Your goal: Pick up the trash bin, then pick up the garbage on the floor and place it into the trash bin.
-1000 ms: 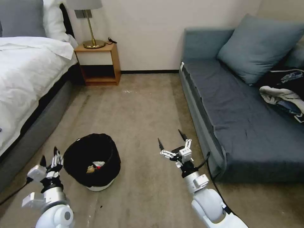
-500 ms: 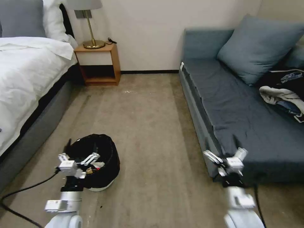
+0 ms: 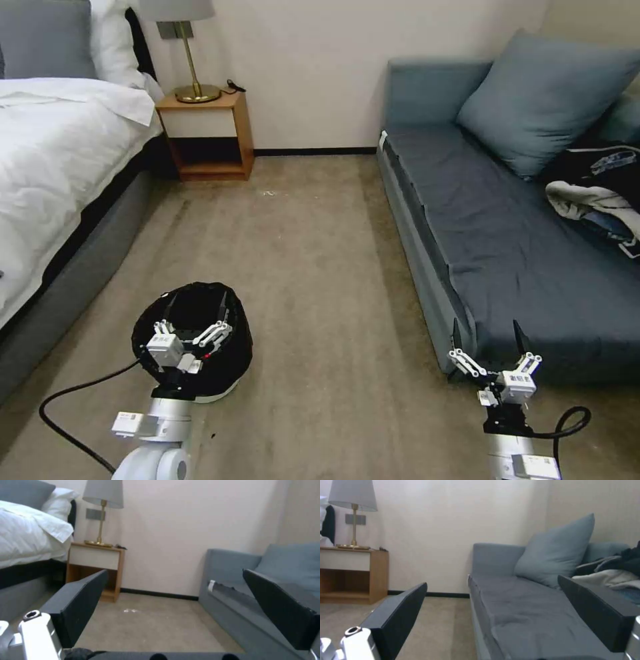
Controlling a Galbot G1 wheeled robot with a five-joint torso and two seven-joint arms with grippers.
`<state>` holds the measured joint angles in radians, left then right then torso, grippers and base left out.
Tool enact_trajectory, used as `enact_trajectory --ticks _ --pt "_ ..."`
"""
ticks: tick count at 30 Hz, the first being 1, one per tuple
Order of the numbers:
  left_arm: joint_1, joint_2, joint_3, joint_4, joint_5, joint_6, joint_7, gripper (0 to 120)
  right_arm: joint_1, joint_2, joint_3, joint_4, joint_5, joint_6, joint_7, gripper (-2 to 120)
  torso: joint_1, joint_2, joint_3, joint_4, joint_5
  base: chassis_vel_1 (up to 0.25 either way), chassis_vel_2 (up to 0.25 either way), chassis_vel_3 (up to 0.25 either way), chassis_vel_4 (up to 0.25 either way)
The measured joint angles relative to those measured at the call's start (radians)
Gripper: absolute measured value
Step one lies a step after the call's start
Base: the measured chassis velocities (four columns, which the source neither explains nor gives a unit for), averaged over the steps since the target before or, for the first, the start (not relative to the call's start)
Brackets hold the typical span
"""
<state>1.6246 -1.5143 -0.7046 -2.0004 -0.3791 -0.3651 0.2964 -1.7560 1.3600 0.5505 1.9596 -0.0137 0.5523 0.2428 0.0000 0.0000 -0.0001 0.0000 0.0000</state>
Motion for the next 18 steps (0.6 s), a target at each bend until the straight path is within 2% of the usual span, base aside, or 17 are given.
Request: enact_trajectory --ticks 18 --pt "0.000 0.000 -0.002 0.000 -0.001 0.000 -0.005 100 0.003 -0.001 -0.003 -0.002 0.001 -0.003 -0.001 100 0.000 0.000 0.000 0.0000 0.0000 0.000 0.000 0.000 0.000"
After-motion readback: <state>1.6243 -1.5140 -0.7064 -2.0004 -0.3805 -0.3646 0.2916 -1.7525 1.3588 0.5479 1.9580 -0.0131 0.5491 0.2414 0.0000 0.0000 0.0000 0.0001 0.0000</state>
